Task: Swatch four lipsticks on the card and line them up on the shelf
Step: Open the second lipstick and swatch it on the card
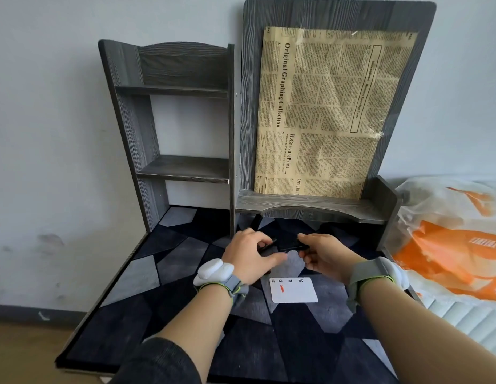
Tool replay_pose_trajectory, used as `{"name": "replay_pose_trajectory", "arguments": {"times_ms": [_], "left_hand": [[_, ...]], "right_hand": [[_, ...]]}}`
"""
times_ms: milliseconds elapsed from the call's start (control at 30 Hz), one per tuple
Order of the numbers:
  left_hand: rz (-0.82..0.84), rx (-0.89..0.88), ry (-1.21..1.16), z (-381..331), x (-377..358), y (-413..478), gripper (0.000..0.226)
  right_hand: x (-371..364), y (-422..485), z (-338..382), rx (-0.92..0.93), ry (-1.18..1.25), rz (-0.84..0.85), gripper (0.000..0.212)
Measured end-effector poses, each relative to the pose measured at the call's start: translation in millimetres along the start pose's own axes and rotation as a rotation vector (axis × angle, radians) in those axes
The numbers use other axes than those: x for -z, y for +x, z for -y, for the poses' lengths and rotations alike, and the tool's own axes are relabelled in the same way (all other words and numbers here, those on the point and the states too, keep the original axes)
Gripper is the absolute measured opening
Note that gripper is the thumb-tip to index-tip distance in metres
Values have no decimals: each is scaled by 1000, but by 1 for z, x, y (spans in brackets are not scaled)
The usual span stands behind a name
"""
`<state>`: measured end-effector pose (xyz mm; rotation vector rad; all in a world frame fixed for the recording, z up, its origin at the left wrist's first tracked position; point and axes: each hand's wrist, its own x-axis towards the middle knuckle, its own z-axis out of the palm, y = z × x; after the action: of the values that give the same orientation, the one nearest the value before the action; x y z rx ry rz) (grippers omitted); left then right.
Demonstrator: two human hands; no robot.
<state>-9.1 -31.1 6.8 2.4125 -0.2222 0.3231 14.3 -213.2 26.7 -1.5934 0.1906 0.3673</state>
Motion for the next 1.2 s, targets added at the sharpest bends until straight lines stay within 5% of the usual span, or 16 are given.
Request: {"name": "replay_pose_trajectory", "arguments": {"times_ms": [367, 767, 1200], "left_hand": [[8, 48, -145, -13, -6, 1, 18], [-110, 81, -222, -14, -6, 2, 29], [-165, 12, -239, -12, -9, 4, 18]], "right_hand": [[-4, -4, 2, 15, 12, 112, 15], [-7, -6, 5, 32, 44, 145, 17], [-10, -4, 5, 21, 54, 171, 16]]}}
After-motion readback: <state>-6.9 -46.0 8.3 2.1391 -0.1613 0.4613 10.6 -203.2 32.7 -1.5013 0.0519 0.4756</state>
